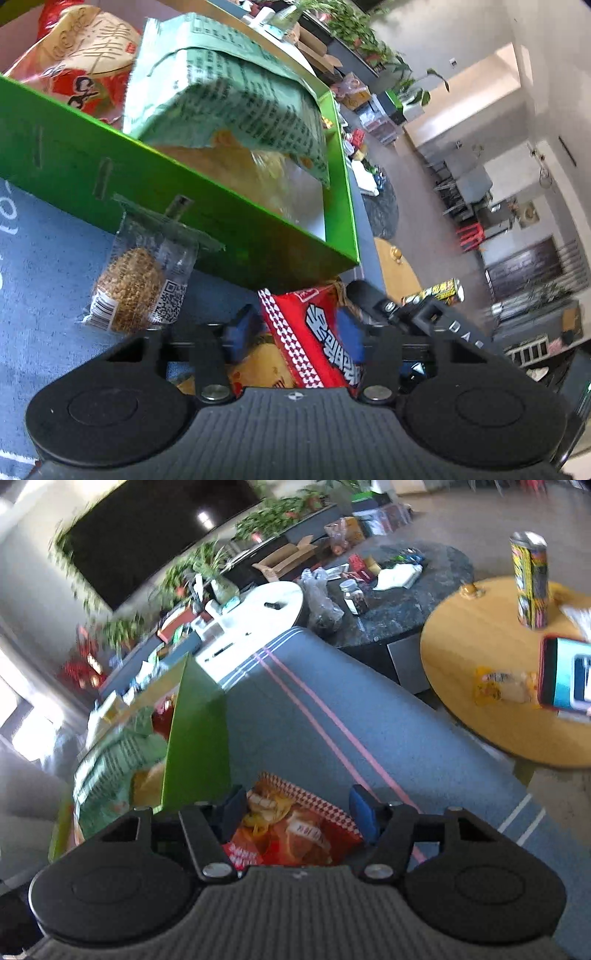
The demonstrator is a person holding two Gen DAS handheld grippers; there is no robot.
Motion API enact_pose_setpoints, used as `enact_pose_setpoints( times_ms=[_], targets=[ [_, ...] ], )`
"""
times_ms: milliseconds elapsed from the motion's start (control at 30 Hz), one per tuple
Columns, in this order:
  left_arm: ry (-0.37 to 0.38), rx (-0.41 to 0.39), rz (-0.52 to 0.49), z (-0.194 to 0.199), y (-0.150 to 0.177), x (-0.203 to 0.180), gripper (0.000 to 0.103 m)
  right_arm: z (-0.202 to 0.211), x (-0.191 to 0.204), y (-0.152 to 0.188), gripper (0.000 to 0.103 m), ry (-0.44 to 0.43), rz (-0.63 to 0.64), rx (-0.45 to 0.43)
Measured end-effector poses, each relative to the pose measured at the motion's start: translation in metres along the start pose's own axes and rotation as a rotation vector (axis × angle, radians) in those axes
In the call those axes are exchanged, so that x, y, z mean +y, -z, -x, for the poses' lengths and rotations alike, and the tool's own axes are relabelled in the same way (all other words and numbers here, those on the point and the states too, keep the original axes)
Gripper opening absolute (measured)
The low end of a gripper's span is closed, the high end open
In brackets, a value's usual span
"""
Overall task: Organize snacks
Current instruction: 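Grasp the red checkered bag with the left gripper while the right grasps a red snack bag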
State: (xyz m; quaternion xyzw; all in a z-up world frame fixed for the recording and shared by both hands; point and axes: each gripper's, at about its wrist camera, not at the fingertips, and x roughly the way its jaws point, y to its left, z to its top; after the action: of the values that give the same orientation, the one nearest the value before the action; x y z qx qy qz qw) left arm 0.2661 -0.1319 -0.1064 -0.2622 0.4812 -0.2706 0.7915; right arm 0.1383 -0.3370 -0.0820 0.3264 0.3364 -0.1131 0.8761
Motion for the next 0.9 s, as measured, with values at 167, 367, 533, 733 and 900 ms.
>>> enact_pose_setpoints(
  times_ms=[167, 367, 533, 733, 900],
  targets=[
    [0.063, 0.013, 0.039, -0.006, -0.001, 0.009, 0.031, 0.004, 0.01, 0.009, 0.081, 0.013, 0.065, -0.001],
    [0.068, 0.001, 0.046, -0.002, -0.004, 0.013, 0.03, 0.009, 0.009, 0.012, 0.071, -0.033, 0.016, 0.033],
    [0.078, -0.054, 0.0, 0.014, -0.007, 0.004, 0.029, 0.02, 0.022, 0.014, 0.071, -0.055, 0.026, 0.03],
    [0.151, -0.056, 0.006, 0.03, -0.016, -0.001, 0.026, 0.032, 0.045, 0.009, 0.042, -0.117, 0.055, 0.037],
    [0.149, -0.083, -0.031, 0.035, -0.017, -0.004, 0.023, 0.034, 0.057, 0.008, 0.042, -0.114, 0.119, 0.017]
  ],
)
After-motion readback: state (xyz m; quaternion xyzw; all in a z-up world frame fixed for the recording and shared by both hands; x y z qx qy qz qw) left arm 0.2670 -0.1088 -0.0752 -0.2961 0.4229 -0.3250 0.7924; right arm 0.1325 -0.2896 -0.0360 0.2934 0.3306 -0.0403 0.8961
